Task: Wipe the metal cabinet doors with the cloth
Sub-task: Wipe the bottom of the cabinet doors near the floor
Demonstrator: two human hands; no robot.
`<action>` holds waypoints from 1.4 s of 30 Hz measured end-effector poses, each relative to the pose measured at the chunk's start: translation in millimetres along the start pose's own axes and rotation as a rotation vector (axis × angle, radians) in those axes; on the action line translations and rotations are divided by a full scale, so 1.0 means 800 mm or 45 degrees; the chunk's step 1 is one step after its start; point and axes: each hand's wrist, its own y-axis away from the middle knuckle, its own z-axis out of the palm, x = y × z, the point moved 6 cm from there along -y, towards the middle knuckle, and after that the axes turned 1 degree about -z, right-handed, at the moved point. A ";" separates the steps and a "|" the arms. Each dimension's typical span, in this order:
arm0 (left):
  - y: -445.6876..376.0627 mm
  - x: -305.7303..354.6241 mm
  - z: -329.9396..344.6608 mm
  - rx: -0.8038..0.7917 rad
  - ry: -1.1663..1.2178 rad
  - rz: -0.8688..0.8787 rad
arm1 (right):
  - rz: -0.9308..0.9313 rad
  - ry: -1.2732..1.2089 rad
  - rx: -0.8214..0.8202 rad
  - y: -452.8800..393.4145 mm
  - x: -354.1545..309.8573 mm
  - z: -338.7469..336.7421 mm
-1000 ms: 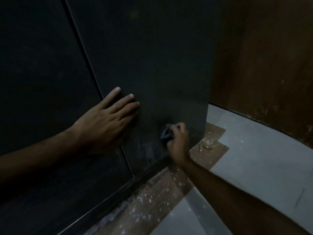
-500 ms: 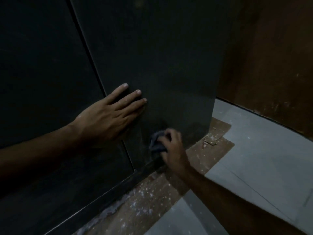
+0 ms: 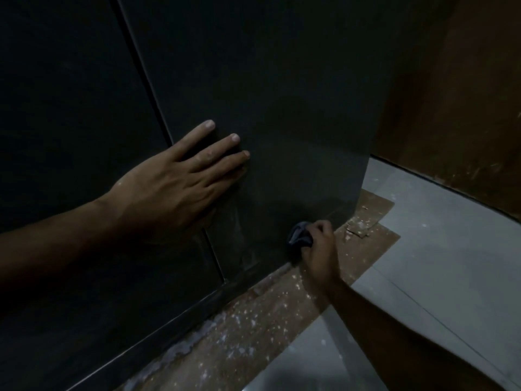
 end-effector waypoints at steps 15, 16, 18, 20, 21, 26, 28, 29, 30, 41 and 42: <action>0.002 0.002 0.003 -0.022 0.003 -0.003 | 0.321 -0.261 -0.007 0.055 -0.010 0.090; 0.002 0.001 0.003 -0.025 -0.005 -0.001 | 0.294 -0.325 -0.031 0.064 -0.020 0.094; 0.003 0.001 0.004 -0.023 -0.008 -0.003 | 0.256 -0.458 0.008 0.066 -0.040 0.084; 0.003 -0.002 0.002 0.015 0.072 -0.021 | 0.239 -0.533 0.147 0.046 -0.061 0.056; 0.003 -0.003 0.000 0.038 0.120 -0.036 | 0.195 -0.561 0.248 0.035 -0.076 0.036; 0.004 -0.009 -0.010 0.094 0.212 -0.147 | -0.300 -0.377 0.003 0.058 -0.149 0.028; 0.009 -0.011 -0.016 0.090 0.166 -0.179 | -0.398 -0.050 -0.433 0.094 -0.120 0.069; 0.014 -0.013 -0.020 0.093 0.135 -0.191 | -0.400 0.009 -0.483 0.096 -0.098 0.075; 0.019 -0.015 -0.024 0.098 0.111 -0.200 | -0.327 -0.013 -0.408 0.083 -0.079 0.068; 0.055 -0.035 -0.042 0.102 0.119 -0.230 | -0.831 0.344 -0.563 0.091 -0.114 0.067; 0.058 -0.038 -0.043 0.088 0.121 -0.214 | -0.708 0.352 -0.521 0.074 -0.098 0.059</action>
